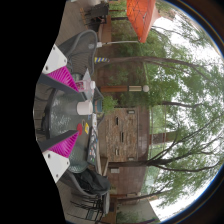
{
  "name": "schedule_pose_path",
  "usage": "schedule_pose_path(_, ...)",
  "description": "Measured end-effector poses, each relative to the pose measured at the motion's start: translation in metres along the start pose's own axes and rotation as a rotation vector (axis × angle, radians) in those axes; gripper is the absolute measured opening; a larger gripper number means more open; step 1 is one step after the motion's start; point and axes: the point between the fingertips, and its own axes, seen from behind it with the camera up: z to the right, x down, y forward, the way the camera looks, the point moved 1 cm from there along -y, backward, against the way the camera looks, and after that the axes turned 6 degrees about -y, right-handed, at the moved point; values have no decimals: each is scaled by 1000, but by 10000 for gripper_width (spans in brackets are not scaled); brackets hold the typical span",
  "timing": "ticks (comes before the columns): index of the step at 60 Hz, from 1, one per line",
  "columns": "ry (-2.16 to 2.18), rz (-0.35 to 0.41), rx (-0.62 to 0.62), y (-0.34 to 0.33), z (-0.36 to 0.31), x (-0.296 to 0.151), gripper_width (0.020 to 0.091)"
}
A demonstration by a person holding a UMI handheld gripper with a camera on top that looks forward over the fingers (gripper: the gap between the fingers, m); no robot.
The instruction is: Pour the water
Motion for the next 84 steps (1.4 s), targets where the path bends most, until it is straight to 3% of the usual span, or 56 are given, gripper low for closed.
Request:
schedule_pose_path(15,13,-64,-85,21,-33,22,832)
schedule_pose_path(31,42,-33,-158,101,-95,28,830)
schedule_pose_path(45,-22,-13,-143,209,-149,45,832)
schedule_pose_path(60,-66,7,-36,276,-154,52,829)
schedule_pose_path(62,-75,6,-43,281,-158,52,769)
schedule_pose_path(63,-80,8,-46,283,-160,52,682)
schedule_pose_path(64,-88,11,-51,289,-156,54,549)
schedule_pose_path(65,-90,12,-53,284,-160,52,527)
schedule_pose_path(70,-116,44,-39,283,-163,49,494)
schedule_pose_path(78,-207,70,-123,281,-193,49,413)
schedule_pose_path(84,-189,51,-204,283,-222,52,411)
